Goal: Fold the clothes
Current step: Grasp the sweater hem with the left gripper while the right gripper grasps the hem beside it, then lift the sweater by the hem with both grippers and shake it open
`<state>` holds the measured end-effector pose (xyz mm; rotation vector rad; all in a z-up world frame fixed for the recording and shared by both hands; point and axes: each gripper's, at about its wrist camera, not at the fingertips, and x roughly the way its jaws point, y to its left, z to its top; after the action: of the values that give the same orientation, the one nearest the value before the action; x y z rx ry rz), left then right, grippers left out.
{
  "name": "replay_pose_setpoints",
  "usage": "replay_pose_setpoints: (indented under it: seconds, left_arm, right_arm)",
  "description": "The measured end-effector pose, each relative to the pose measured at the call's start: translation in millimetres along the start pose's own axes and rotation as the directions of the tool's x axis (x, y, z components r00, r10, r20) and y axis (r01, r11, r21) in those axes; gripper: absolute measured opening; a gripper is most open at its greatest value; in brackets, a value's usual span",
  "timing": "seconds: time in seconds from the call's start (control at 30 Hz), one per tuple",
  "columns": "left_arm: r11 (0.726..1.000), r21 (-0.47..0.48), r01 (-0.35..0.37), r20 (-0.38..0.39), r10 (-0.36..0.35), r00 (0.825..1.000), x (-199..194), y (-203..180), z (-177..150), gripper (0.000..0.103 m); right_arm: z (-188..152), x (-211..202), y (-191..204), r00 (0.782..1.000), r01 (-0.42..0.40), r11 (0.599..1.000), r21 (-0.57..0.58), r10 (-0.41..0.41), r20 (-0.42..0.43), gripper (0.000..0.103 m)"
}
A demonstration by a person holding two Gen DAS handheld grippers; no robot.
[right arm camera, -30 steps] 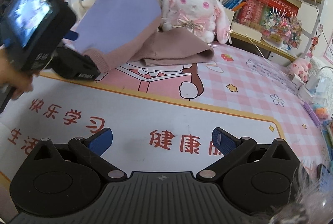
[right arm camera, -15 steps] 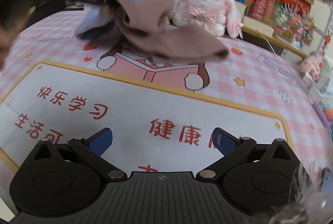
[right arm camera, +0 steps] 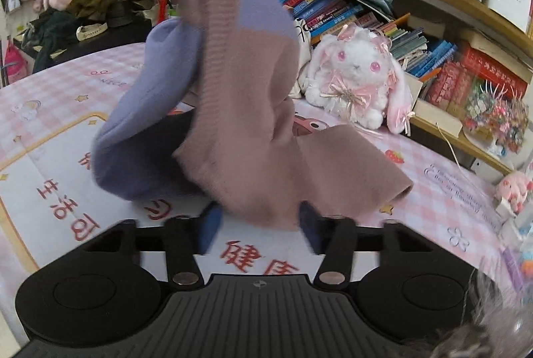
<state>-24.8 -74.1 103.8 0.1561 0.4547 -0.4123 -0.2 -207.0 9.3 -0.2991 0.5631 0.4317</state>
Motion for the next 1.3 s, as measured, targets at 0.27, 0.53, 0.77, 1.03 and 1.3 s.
replay_pose_setpoints:
  seconds: [0.27,0.53,0.77,1.03,1.3]
  left_arm:
    - [0.979,0.049,-0.198,-0.096,0.202,0.975,5.2,-8.0,-32.2,0.036]
    - [0.917,0.258,-0.305,-0.146,0.349,0.926,34.4,-47.0,-83.7,0.065]
    - [0.842,0.431,-0.324,-0.090,0.397,0.913,51.4,-78.4,-110.4,0.074]
    - [0.794,0.479,-0.374,-0.076,0.462,0.884,59.7,-86.6,-123.4,0.081]
    - [0.782,0.361,-0.508,-0.049,0.560,0.827,55.9,-40.4,-105.8,0.020]
  right_arm:
    - [15.8,-3.5,-45.0,0.998,0.003,1.000,0.026,-0.005,0.064,0.007]
    - [37.9,-18.5,-70.3,0.992,-0.018,0.999,0.035,0.014,0.123,0.007]
    - [52.1,-22.9,-70.7,0.992,-0.001,1.000,-0.013,0.003,0.129,0.006]
    - [76.6,-35.0,-83.7,0.983,0.012,0.999,-0.037,-0.005,0.185,0.006]
    - [58.8,-41.5,-88.7,0.988,0.039,0.996,-0.085,-0.026,0.153,0.005]
